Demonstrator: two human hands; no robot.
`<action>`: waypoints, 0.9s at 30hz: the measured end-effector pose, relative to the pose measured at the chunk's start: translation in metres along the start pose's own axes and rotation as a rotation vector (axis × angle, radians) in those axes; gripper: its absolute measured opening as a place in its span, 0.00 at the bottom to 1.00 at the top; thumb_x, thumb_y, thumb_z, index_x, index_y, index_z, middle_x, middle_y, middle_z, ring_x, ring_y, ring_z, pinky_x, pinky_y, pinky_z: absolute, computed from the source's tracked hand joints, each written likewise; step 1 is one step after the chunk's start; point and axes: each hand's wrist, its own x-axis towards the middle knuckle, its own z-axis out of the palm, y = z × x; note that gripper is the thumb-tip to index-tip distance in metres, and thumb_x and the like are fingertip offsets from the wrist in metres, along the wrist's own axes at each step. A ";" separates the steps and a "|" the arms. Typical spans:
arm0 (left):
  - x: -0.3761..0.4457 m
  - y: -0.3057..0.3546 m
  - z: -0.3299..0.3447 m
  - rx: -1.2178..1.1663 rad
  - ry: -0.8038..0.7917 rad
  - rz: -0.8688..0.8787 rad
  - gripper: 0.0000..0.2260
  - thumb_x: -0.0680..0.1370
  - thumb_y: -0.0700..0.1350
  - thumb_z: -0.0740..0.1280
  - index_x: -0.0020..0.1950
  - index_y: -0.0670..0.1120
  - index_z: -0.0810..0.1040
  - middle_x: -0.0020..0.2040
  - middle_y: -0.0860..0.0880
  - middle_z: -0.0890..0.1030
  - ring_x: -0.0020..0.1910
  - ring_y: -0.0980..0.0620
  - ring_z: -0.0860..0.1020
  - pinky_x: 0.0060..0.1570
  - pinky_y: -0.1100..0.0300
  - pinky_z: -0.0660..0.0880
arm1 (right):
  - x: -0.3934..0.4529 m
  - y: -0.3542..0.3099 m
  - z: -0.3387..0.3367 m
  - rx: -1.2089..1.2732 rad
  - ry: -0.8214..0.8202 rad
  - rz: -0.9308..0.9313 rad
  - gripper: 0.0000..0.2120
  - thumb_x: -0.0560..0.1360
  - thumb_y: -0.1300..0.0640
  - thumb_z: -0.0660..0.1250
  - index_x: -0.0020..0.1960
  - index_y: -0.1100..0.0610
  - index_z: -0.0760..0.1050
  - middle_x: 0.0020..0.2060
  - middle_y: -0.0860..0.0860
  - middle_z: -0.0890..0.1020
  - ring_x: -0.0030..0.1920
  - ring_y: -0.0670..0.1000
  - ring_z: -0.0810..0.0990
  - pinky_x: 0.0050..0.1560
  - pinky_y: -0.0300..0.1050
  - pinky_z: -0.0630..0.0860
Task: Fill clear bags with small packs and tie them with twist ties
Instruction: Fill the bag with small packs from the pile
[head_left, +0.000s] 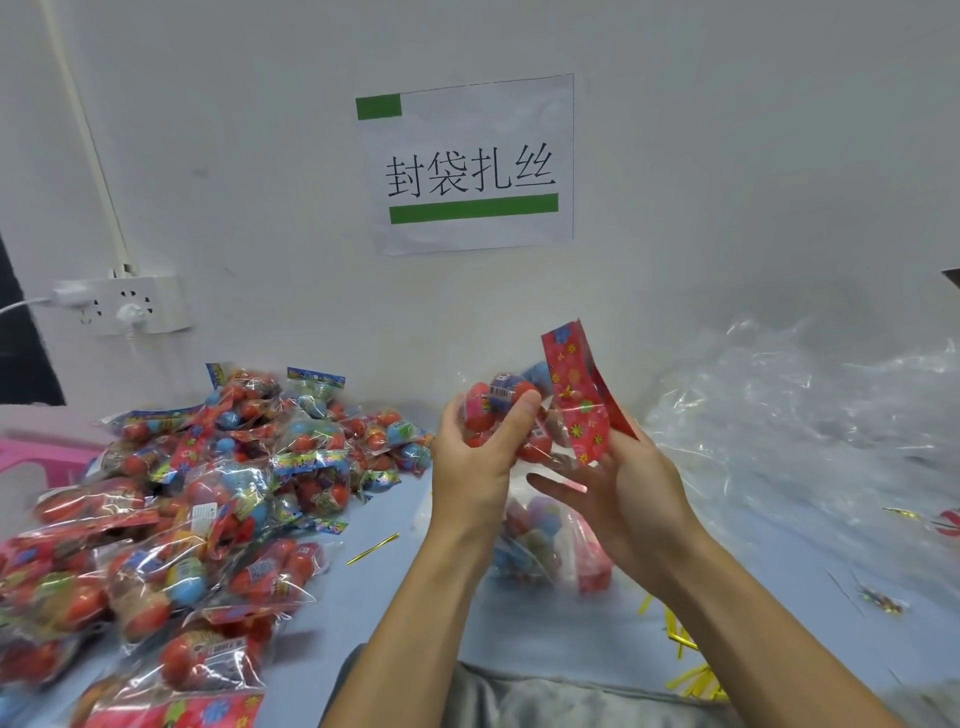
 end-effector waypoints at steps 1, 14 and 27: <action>0.000 0.001 0.000 -0.018 -0.006 -0.012 0.31 0.63 0.58 0.79 0.59 0.45 0.78 0.51 0.41 0.85 0.50 0.41 0.84 0.54 0.45 0.80 | 0.000 0.000 -0.001 -0.010 -0.015 0.008 0.14 0.83 0.57 0.58 0.65 0.55 0.77 0.55 0.55 0.86 0.57 0.59 0.85 0.59 0.59 0.80; -0.001 0.008 -0.005 0.007 0.027 0.036 0.27 0.65 0.50 0.81 0.59 0.45 0.76 0.45 0.47 0.84 0.42 0.49 0.83 0.42 0.54 0.81 | -0.004 -0.016 -0.010 -0.079 -0.044 -0.026 0.21 0.77 0.47 0.61 0.64 0.55 0.81 0.59 0.56 0.85 0.62 0.58 0.81 0.65 0.60 0.72; -0.011 0.007 0.005 0.306 -0.114 0.215 0.28 0.69 0.52 0.78 0.64 0.53 0.68 0.54 0.46 0.82 0.48 0.52 0.84 0.47 0.59 0.82 | 0.000 -0.001 -0.008 -0.328 0.064 -0.206 0.20 0.69 0.32 0.69 0.51 0.45 0.82 0.47 0.50 0.87 0.49 0.52 0.87 0.39 0.44 0.84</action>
